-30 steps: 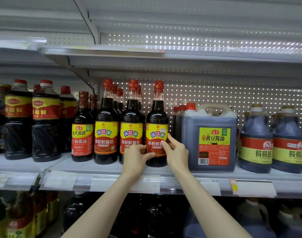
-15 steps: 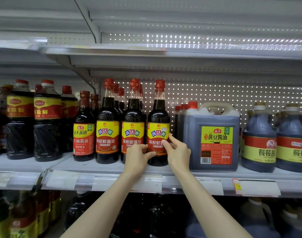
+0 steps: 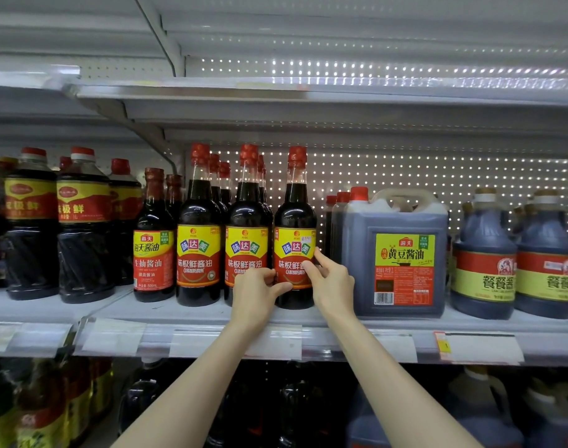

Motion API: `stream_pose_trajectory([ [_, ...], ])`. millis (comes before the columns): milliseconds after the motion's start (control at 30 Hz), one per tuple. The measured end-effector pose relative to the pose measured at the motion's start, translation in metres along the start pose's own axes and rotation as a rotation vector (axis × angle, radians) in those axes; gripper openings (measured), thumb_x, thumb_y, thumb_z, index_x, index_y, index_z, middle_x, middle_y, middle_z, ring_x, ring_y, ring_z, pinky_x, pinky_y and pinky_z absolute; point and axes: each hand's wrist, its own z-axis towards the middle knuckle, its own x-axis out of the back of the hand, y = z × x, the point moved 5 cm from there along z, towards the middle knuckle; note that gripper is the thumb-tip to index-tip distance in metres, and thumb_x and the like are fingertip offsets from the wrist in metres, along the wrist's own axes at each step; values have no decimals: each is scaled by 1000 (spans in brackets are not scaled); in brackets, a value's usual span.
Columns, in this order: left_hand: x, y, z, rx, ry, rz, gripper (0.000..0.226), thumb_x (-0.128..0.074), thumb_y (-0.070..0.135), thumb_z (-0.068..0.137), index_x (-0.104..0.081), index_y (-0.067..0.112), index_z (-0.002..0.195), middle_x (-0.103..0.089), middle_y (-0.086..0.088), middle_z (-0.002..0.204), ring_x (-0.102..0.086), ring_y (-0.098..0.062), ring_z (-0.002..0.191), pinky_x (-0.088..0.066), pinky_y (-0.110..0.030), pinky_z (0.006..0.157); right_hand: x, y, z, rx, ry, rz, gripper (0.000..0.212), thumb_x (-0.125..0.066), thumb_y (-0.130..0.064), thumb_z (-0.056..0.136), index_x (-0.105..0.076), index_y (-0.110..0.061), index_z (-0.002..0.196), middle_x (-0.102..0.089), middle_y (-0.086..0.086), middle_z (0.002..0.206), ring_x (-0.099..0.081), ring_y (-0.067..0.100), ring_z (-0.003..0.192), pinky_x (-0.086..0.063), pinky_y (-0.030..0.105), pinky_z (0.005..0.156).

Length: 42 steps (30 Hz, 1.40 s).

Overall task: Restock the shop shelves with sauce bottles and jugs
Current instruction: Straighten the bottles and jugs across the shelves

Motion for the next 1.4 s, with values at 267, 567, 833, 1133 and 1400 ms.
stream_pose_trajectory([
  [267,0,1,-1,-2,0,2,46,-75,23,81,-64,4,121,-70,-8,112,-63,-19,104,-50,-31,93,0,1,0,0,1,-21,48,-55,-22,97,-43,-14,142,-61,11,129,-51,6,98,-42,16,80],
  [567,0,0,-1,16,5,14,47,-75,25,81,-64,3,121,-69,-9,113,-63,-20,105,-49,-30,92,-1,1,0,-18,2,-29,48,-56,-22,97,-44,-14,142,-62,9,127,-53,7,101,-45,20,85],
  [833,0,1,-2,12,-6,43,39,-74,26,82,-68,4,113,-71,-7,105,-56,-10,89,-40,-22,78,-3,-3,-3,-47,-9,-73,48,-54,-23,98,-42,-16,144,-63,10,126,-56,14,108,-46,31,97],
  [1133,11,7,-1,52,-6,-45,49,-77,24,79,-63,2,120,-70,-10,112,-64,-21,103,-52,-39,93,26,-21,-25,-17,111,-49,42,-61,-19,94,-54,-10,134,-67,7,118,-60,11,108,-47,25,96],
  [1400,9,45,-22,-50,-30,-85,46,-78,32,77,-66,10,115,-69,-4,105,-63,-17,98,-50,-32,89,84,-29,-43,9,195,-38,33,-71,-24,86,-67,-11,116,-70,-2,97,-66,14,94,-55,40,89],
])
